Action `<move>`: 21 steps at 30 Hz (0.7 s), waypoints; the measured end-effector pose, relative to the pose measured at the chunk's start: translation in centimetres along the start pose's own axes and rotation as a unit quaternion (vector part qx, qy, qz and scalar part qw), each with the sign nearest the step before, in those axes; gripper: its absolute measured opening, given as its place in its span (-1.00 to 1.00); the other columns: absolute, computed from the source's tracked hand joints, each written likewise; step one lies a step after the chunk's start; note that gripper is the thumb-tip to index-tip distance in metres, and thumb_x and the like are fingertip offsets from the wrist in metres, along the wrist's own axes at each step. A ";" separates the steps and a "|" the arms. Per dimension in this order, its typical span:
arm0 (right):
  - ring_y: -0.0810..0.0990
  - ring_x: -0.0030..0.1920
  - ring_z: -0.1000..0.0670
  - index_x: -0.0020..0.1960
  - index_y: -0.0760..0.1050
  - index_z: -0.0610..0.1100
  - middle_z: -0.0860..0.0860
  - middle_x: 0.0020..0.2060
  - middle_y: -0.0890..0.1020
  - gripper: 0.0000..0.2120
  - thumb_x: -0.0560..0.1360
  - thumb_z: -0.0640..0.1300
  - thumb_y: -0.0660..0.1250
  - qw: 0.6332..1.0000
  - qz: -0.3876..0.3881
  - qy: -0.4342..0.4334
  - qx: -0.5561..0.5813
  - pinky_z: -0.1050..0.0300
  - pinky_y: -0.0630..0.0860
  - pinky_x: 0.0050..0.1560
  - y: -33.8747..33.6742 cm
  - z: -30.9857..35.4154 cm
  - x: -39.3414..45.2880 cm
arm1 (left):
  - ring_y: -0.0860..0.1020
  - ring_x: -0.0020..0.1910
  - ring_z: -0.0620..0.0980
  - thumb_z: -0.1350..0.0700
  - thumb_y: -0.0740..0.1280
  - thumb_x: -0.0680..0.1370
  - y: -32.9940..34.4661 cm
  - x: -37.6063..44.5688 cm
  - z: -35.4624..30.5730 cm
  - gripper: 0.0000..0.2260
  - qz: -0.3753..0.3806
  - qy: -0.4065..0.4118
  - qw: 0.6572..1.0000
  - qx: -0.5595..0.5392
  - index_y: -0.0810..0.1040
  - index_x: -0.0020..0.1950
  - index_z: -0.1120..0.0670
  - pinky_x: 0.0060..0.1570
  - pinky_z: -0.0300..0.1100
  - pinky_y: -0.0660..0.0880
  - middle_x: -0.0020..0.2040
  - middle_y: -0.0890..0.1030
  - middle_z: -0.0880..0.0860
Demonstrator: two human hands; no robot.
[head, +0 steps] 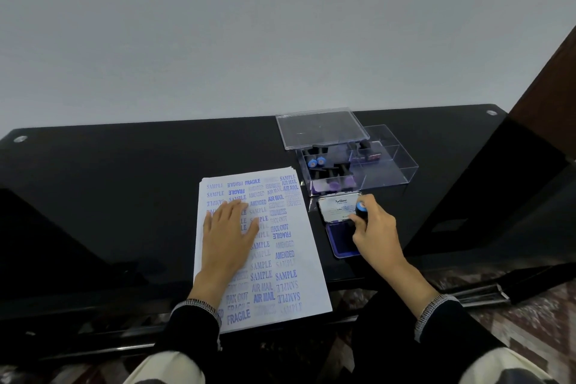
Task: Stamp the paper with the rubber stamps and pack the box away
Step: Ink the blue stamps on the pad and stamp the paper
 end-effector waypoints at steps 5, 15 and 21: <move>0.54 -0.14 -0.06 -0.03 0.36 -0.16 -0.07 -0.12 0.56 -0.76 0.44 -0.42 0.31 1.000 0.004 -0.002 -0.025 0.10 0.50 -0.26 -0.1 0.5 -0.1 | 0.26 0.46 0.00 -0.14 0.18 0.59 0.1 0.1 0.1 -0.60 -0.003 -0.001 1.000 -0.001 0.40 0.37 0.00 0.50 0.05 0.06 0.41 0.40 -0.04; 0.55 -0.10 -0.12 -0.01 0.36 -0.17 -0.12 -0.07 0.56 -0.71 0.39 -0.44 0.33 0.996 0.003 -0.030 -0.081 0.02 0.56 -0.24 0.3 0.8 -0.4 | 0.24 0.47 -0.01 -0.14 0.16 0.60 0.1 -0.1 0.0 -0.58 0.000 -0.003 1.000 -0.002 0.37 0.40 0.00 0.51 0.03 0.03 0.43 0.37 -0.05; 0.57 -0.14 -0.08 0.01 0.33 -0.17 -0.11 -0.13 0.57 -0.78 0.48 -0.40 0.26 0.998 0.001 0.050 0.036 0.10 0.52 -0.23 -0.2 0.5 0.0 | 0.22 0.48 -0.01 -0.15 0.16 0.60 0.1 -0.1 0.1 -0.58 0.002 -0.003 1.000 -0.002 0.36 0.41 0.00 0.51 0.03 0.02 0.44 0.36 -0.05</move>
Point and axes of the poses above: each hand's wrist, its own x-axis towards the middle knuckle, its own y-axis out of the palm, z = x × y, the point moved 1 cm from there along x, towards the middle knuckle
